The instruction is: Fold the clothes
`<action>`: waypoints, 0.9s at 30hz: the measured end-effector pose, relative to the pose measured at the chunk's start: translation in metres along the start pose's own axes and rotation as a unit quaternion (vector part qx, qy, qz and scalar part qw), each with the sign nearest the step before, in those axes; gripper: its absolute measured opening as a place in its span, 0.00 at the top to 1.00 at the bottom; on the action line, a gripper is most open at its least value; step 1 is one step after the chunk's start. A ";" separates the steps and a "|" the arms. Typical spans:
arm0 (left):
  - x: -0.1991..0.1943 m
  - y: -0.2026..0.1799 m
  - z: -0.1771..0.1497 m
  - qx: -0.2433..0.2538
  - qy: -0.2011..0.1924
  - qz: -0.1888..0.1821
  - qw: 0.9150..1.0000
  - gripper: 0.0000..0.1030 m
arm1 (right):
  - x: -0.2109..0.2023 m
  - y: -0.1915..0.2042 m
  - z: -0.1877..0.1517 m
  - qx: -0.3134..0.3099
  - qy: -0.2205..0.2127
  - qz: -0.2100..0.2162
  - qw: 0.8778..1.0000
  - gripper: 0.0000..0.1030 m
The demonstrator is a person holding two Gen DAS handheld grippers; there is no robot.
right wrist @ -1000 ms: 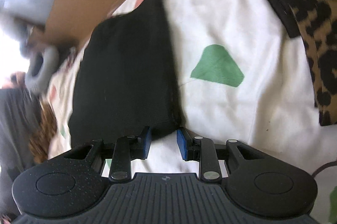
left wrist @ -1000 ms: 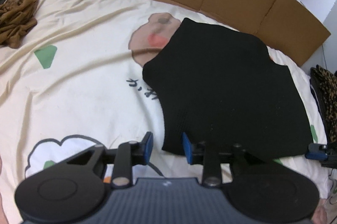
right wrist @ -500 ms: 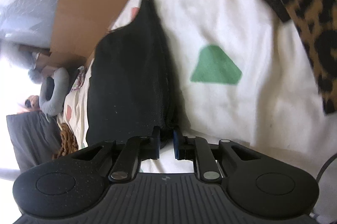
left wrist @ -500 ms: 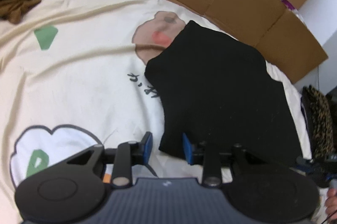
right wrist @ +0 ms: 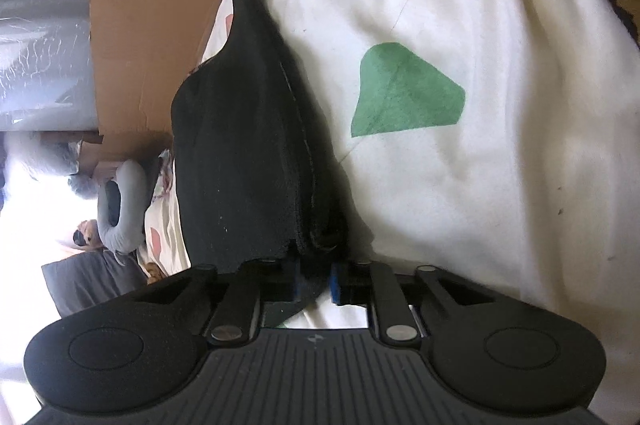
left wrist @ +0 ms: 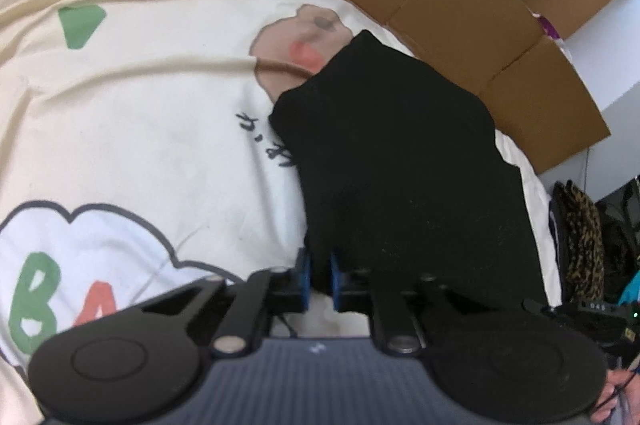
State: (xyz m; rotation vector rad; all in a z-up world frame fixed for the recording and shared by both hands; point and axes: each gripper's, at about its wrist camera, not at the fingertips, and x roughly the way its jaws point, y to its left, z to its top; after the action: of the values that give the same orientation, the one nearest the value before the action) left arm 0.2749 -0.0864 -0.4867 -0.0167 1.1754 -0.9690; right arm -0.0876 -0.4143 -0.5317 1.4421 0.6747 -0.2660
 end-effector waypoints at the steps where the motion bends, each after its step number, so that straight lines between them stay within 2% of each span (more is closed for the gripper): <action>1: -0.002 -0.002 0.001 0.000 0.001 0.003 1.000 0.93 | -0.001 0.002 0.000 -0.005 0.001 0.001 1.000 0.92; 9: -0.021 -0.004 0.016 -0.022 0.010 0.010 1.000 0.95 | -0.010 0.016 -0.001 -0.031 0.020 0.008 0.999 0.94; 15: -0.046 -0.002 0.024 -0.022 0.009 0.015 1.000 0.95 | -0.011 0.021 -0.012 -0.041 0.053 0.014 0.998 0.94; 20: -0.063 0.005 0.016 -0.022 0.021 0.034 0.999 0.95 | -0.006 0.024 -0.030 -0.058 0.089 0.012 0.994 0.94; 27: -0.079 0.020 -0.002 -0.049 0.047 0.055 0.996 0.95 | 0.002 0.024 -0.049 -0.079 0.124 -0.006 0.989 0.94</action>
State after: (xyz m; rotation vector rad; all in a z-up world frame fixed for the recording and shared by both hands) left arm 0.2818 -0.0228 -0.4369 0.0157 1.2969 -0.8211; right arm -0.0861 -0.3637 -0.5125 1.3311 0.8873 -0.0397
